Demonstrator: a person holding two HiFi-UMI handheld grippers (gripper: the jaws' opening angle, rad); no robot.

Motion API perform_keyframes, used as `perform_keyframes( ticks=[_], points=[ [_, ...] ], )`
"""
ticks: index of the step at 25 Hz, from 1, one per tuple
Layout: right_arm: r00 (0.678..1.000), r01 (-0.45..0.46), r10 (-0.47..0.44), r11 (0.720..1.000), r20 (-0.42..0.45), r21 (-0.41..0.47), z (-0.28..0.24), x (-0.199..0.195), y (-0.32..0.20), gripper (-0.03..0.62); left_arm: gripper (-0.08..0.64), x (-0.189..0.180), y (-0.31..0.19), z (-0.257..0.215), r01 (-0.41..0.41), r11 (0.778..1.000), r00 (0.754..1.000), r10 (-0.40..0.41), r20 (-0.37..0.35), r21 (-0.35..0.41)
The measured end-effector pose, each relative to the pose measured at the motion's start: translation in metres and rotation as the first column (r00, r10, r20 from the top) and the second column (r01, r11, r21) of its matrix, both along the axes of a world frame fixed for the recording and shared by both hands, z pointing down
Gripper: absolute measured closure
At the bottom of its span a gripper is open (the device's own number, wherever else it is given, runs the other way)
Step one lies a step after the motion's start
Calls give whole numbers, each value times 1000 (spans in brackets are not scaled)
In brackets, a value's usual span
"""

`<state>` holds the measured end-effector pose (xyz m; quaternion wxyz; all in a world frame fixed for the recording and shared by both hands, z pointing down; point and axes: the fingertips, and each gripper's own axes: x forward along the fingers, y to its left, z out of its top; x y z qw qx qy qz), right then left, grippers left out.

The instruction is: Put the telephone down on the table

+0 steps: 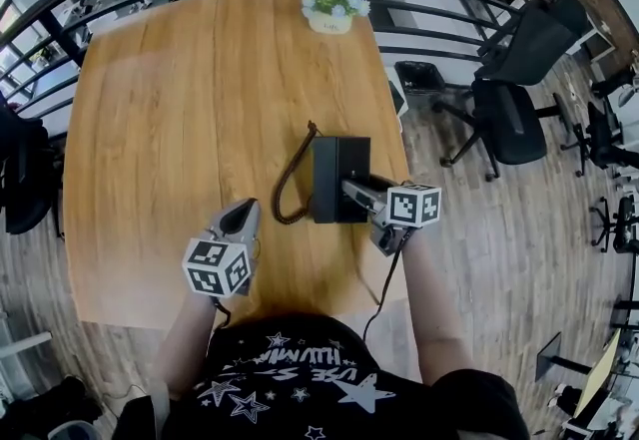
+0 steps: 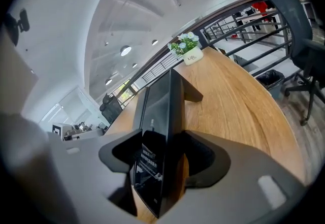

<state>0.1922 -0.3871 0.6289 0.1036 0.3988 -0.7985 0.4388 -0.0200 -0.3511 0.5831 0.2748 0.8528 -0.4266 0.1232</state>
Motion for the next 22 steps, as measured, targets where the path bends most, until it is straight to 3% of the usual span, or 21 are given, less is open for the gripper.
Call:
perform_keyframes(
  ticks=[12, 19, 22],
  points=[
    [996, -28, 31, 999, -84, 37, 1, 11, 1, 322, 558, 6, 8, -1, -7, 1000, 1000, 7, 4, -2],
    [979, -96, 104, 994, -177, 55, -8, 22, 17, 405, 558, 6, 23, -12, 7, 1000, 1000, -7, 4, 16],
    [975, -121, 134, 989, -177, 82, -19, 25, 31, 420, 558, 6, 35, -18, 16, 1000, 1000, -16, 1, 22]
  ],
)
